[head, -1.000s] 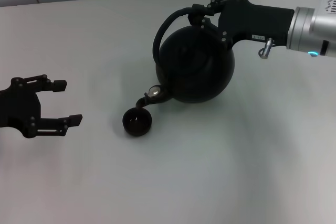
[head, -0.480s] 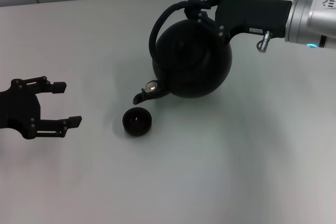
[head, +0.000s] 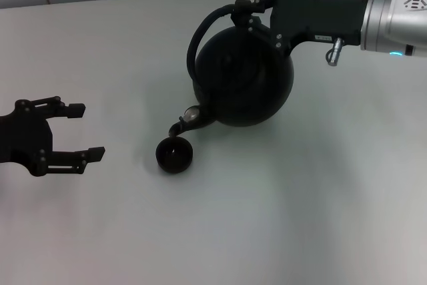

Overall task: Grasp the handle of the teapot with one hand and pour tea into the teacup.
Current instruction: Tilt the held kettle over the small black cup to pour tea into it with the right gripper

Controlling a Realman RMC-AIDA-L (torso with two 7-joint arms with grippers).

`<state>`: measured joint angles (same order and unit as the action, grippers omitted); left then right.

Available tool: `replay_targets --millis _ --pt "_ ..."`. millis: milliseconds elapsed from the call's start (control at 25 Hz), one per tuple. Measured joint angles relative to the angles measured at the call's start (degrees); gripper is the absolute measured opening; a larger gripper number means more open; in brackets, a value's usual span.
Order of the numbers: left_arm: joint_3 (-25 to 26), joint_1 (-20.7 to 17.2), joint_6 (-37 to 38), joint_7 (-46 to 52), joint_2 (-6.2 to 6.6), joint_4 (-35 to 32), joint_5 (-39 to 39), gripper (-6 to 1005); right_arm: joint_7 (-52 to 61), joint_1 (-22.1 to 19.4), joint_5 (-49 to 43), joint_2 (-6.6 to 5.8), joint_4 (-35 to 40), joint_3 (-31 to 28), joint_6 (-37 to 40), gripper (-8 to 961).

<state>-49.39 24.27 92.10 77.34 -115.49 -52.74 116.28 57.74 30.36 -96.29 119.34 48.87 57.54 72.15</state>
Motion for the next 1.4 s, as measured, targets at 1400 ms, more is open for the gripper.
replay_targets --millis 1400 --pt "0.0 0.3 -0.5 -0.1 -0.17 0.0 0.0 869 5.4 -0.1 -7.5 0.1 8.5 2.3 0.1 116"
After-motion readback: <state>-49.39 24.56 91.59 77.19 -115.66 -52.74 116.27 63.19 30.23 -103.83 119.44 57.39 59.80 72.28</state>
